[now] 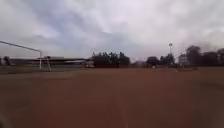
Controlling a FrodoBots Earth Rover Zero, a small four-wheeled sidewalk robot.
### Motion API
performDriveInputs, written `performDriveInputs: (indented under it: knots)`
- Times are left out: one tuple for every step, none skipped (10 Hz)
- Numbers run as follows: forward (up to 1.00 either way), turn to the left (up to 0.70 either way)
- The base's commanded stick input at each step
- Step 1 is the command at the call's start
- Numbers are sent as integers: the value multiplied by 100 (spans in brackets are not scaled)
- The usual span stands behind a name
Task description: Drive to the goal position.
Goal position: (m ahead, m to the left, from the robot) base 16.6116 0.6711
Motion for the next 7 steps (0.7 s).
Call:
performDriveInputs:
  knots:
    - [70,0]
    - [70,0]
    - [70,0]
    - [70,0]
    - [70,0]
    - [70,0]
    - [70,0]
